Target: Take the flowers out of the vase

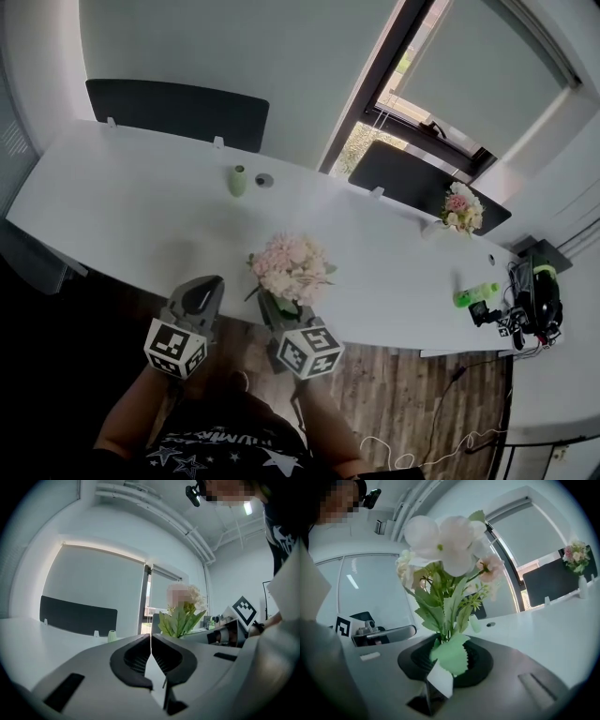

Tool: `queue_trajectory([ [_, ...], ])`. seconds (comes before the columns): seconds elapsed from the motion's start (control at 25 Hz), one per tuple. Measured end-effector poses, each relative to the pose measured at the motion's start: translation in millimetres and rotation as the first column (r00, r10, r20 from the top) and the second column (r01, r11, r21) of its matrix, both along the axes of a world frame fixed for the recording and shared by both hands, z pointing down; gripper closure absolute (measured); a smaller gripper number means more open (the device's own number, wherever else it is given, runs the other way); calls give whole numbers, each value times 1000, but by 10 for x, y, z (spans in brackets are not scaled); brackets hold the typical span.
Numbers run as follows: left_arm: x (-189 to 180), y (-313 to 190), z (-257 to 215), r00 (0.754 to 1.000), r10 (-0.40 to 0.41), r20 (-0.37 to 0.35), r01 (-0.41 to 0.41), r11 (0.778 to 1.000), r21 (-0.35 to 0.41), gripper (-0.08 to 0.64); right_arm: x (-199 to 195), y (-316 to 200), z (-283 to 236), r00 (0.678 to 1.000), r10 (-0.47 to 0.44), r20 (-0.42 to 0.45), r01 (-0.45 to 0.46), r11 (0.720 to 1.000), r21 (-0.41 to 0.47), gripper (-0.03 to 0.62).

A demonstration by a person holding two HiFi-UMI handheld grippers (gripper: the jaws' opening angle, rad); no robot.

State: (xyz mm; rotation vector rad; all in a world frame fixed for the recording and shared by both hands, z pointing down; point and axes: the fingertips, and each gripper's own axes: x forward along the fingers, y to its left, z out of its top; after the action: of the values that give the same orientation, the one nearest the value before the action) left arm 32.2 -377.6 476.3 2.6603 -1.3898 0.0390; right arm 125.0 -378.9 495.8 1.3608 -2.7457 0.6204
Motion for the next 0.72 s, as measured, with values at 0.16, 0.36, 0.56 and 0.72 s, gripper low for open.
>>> queue_trajectory([
  [0.16,-176,266,-50,1000,15,5,-16,1000,16,548,-168,240,-70,1000,24,6,-24,1000,11,525],
  [0.36,-383,639,-151,1000,21,-1,-21,999,34,548,-355,618,-131,999,41,6,-41,999,18,526],
  [0.56,-537,1089,-197,999,42,-9,-42,998,36,548,-520,1097,-205,998,60,-3,-60,998,23,526],
  [0.72,-572,1459,-205,997,70,-16,-69,997,37,548,-569,1497,-234,997,82,-2,-82,996,19,526],
])
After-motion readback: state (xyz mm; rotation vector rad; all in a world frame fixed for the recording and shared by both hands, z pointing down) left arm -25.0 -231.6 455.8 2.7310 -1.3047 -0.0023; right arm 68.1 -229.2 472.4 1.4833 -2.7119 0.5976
